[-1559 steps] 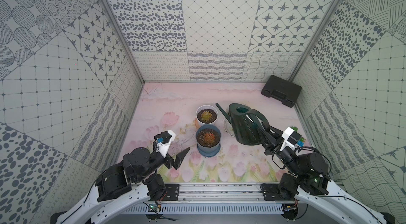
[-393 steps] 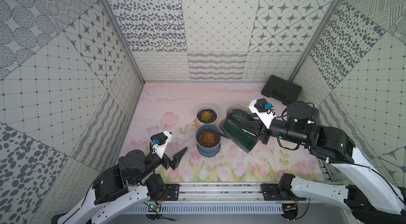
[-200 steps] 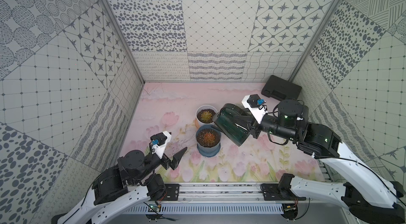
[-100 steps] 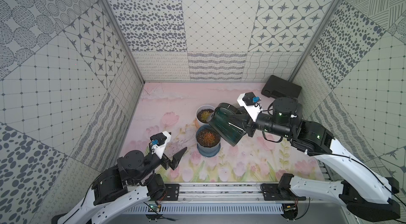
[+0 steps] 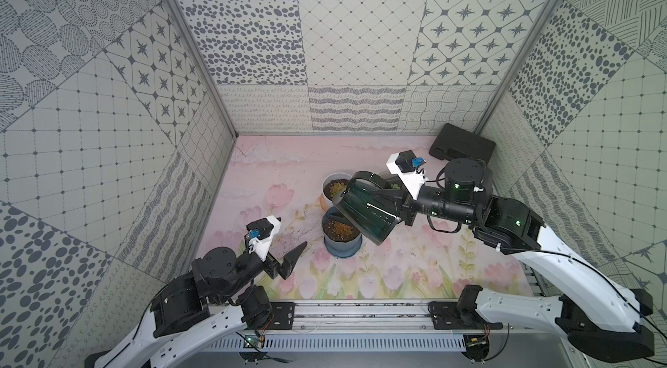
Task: Water the succulent around the soil edge
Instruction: Water the soil of the potted plant with water.
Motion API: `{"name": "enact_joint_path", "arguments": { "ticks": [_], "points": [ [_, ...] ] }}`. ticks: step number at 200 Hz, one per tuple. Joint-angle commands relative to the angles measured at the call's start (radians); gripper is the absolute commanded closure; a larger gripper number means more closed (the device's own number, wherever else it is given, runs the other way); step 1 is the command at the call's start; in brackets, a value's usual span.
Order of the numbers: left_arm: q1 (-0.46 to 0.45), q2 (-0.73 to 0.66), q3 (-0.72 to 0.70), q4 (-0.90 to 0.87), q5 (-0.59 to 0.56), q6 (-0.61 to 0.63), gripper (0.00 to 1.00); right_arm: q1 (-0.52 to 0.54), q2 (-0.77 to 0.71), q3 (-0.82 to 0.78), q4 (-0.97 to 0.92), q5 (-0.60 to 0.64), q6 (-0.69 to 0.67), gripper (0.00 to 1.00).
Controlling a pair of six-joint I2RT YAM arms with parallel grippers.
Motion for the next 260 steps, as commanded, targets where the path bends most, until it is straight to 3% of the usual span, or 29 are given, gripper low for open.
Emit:
{"name": "enact_joint_path", "arguments": {
  "ticks": [1, 260],
  "points": [
    [0.001, -0.006, -0.006, 0.018, 0.019, 0.012, 0.01, 0.007, -0.014, 0.009, 0.102, -0.028, 0.023, 1.00],
    [0.001, -0.009, -0.006, 0.018, 0.014, 0.011, 0.02, 0.007, -0.044, 0.092, -0.126, -0.047, 0.027, 1.00]
  ]
}}
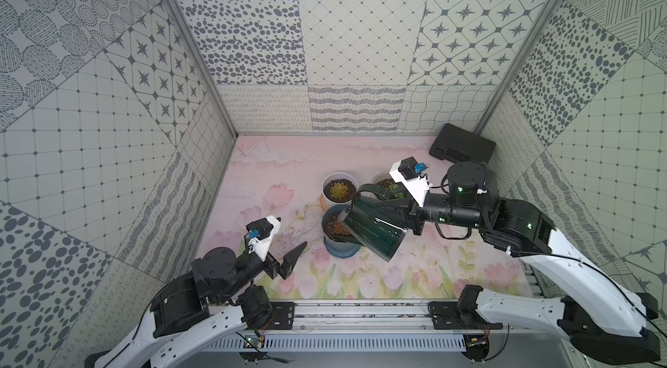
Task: Water the succulent around the soil edge
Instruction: Water the soil of the potted plant with water.
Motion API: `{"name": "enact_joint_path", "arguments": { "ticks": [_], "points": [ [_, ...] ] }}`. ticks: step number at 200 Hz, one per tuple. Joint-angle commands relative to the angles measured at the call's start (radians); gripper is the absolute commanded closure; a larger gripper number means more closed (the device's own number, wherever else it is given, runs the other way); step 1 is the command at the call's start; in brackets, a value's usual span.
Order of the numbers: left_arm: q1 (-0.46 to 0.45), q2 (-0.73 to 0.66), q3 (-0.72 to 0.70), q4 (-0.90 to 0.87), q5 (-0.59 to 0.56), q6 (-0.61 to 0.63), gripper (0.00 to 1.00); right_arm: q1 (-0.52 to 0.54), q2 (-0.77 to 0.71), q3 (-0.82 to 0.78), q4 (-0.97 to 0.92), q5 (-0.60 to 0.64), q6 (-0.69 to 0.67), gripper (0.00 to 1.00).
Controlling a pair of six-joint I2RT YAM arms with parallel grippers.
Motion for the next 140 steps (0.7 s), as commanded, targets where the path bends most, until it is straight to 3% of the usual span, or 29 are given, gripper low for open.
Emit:
{"name": "enact_joint_path", "arguments": {
  "ticks": [1, 140],
  "points": [
    [0.000, -0.007, -0.006, 0.018, 0.015, 0.011, 0.01, 0.003, -0.021, 0.060, 0.031, 0.004, -0.014, 1.00],
    [0.000, -0.004, -0.006, 0.021, 0.019, 0.013, 0.01, 0.008, 0.057, 0.243, -0.204, 0.087, -0.073, 1.00]
  ]
}}
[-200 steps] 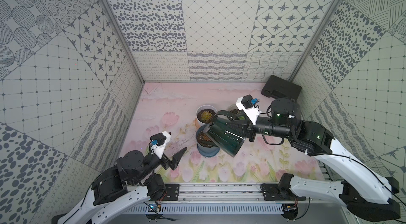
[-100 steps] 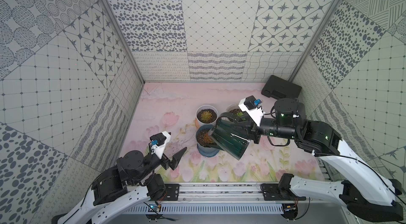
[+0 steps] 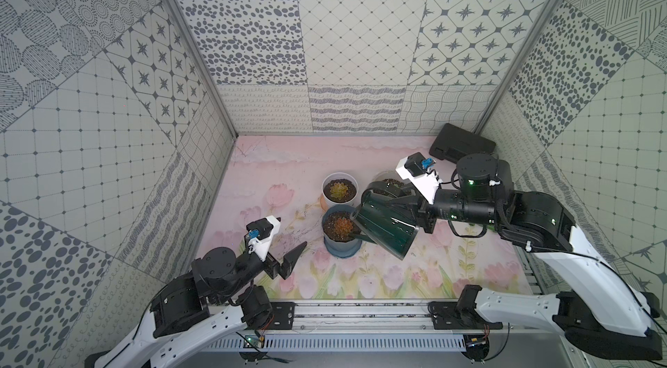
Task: Water the succulent around the soil edge
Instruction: Water the soil of the potted plant with water.
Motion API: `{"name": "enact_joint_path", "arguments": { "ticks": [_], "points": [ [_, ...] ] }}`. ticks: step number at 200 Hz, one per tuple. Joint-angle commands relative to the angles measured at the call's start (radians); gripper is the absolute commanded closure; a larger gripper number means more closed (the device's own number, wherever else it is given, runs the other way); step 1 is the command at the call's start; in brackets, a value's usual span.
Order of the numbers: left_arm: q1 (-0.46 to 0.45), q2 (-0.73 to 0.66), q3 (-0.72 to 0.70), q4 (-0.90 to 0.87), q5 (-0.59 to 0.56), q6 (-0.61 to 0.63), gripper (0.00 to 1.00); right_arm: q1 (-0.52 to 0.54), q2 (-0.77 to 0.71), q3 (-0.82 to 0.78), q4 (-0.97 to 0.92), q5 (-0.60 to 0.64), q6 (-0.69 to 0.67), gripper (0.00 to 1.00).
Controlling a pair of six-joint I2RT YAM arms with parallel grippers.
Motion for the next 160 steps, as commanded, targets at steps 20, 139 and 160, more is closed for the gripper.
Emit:
{"name": "enact_joint_path", "arguments": {
  "ticks": [20, 139, 160],
  "points": [
    [0.001, -0.006, -0.005, 0.021, 0.019, 0.013, 0.01, 0.010, -0.001, 0.060, 0.001, 0.065, -0.030, 1.00],
    [-0.001, -0.018, 0.001, 0.012, 0.004, 0.004, 0.02, 0.055, -0.134, -0.150, 0.200, 0.289, -0.095, 1.00],
    [0.001, -0.019, 0.003, 0.013, 0.003, 0.000, 0.01, 0.055, -0.280, -0.355, 0.405, 0.260, -0.056, 1.00]
  ]
}}
